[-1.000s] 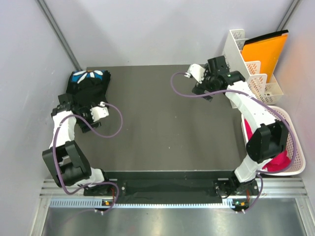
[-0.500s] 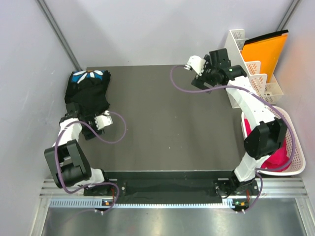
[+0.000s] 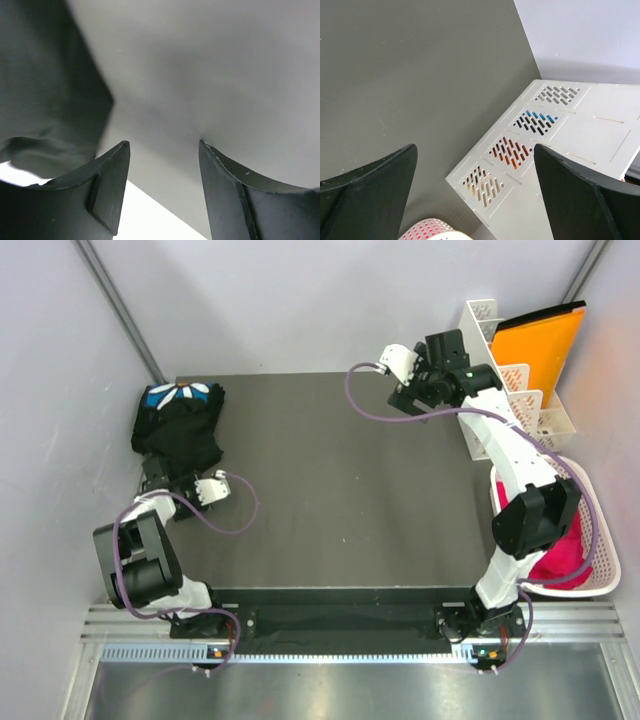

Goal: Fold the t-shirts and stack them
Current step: Neatly place the folded tshirt to the corner

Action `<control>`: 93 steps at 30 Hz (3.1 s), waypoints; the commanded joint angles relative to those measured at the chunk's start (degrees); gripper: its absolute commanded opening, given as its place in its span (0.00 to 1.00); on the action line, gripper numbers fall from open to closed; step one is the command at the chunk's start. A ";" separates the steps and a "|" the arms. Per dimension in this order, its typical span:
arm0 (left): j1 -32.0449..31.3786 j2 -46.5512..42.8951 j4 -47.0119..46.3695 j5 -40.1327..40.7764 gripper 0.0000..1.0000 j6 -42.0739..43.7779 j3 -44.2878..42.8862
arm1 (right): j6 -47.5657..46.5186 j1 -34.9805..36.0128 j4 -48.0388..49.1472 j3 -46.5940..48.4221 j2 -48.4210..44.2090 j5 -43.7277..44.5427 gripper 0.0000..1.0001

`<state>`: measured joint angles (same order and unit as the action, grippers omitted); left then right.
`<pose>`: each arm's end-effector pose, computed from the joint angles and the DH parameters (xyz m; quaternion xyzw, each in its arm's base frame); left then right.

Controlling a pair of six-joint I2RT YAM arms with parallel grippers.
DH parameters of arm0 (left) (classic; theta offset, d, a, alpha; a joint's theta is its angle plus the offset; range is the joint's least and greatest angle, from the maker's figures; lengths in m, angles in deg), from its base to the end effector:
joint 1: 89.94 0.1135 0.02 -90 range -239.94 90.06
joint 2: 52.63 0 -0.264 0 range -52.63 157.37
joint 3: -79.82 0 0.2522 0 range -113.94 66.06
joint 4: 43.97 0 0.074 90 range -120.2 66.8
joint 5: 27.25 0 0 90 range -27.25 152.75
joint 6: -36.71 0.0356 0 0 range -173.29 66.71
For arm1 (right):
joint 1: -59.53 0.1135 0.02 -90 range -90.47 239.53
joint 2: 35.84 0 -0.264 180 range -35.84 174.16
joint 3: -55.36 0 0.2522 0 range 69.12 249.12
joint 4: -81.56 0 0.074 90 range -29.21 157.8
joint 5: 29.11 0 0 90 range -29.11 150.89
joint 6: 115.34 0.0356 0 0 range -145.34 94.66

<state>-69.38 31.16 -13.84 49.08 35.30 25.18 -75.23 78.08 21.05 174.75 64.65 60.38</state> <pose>0.2531 0.0860 0.1598 0.5617 0.7760 0.1478 0.2460 0.3683 0.1239 0.3820 -0.5145 0.7532 -0.1068 0.3957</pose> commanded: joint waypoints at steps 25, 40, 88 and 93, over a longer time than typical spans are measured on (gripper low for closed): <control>-2.27 11.91 -39.20 1.00 0.63 0.53 9.51 | -0.39 4.04 -3.53 8.81 2.61 4.56 1.00; -2.71 14.83 -41.67 5.14 0.00 -0.88 5.29 | 0.05 4.66 -3.97 8.81 1.91 5.17 1.00; -6.67 5.42 14.78 -4.62 0.00 -1.31 -52.29 | 0.49 5.01 0.07 -3.23 -6.88 4.47 1.00; -8.60 4.02 -1.66 0.66 0.00 -1.76 -43.59 | 0.58 5.01 0.25 -4.37 -7.41 4.65 1.00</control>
<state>-76.38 37.65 3.31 45.32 32.88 -22.56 -75.23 82.32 19.55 170.94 60.58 65.38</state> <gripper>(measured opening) 0.047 0.996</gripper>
